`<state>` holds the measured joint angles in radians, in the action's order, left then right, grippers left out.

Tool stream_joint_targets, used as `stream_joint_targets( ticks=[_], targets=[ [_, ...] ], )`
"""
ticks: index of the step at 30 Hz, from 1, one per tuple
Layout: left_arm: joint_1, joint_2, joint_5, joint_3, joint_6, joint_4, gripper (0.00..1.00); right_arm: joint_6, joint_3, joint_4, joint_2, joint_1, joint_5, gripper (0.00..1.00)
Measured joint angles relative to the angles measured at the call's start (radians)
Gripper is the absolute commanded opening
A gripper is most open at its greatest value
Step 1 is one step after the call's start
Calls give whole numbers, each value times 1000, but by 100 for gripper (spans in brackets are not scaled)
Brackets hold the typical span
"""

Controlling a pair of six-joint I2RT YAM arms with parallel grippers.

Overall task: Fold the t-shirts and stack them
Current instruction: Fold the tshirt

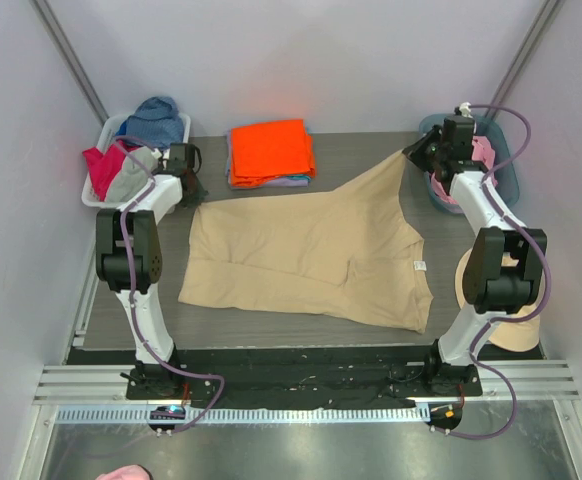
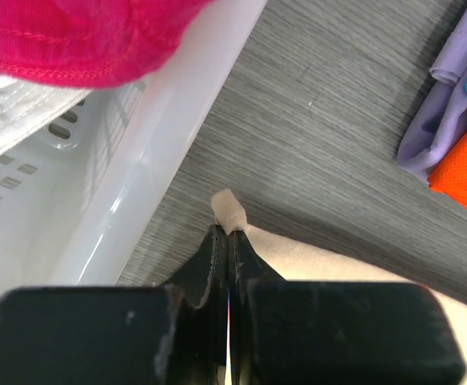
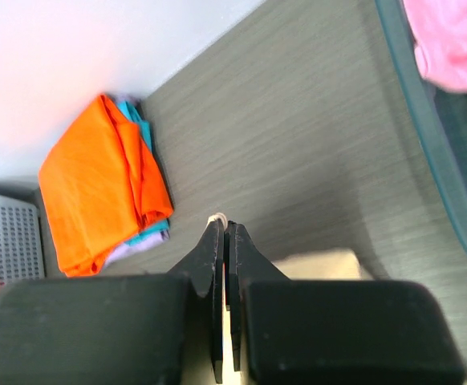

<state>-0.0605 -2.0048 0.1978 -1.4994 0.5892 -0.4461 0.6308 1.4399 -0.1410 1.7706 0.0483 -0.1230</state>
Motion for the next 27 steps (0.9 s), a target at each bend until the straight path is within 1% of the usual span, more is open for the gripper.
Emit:
stream_joint_targets(
  ticks=[2,5,9,13,21,27],
  targets=[
    [0,8,0,17,0,8,0,0,-31,2,-14,0,-9,1],
    [0,53,0,92,2,23,0,1,-119,-10,-71,1,-17,1],
    [0,139,0,205,12,28,0,10,-253,-31,-189,1,-17,1],
    [0,217,0,283,28,40,0,21,-353,-75,-334,2,6,1],
    [0,238,2,292,31,50,0,22,-426,-162,-542,2,97,1],
    [0,238,3,292,31,48,0,23,-473,-248,-630,2,179,1]
  ],
)
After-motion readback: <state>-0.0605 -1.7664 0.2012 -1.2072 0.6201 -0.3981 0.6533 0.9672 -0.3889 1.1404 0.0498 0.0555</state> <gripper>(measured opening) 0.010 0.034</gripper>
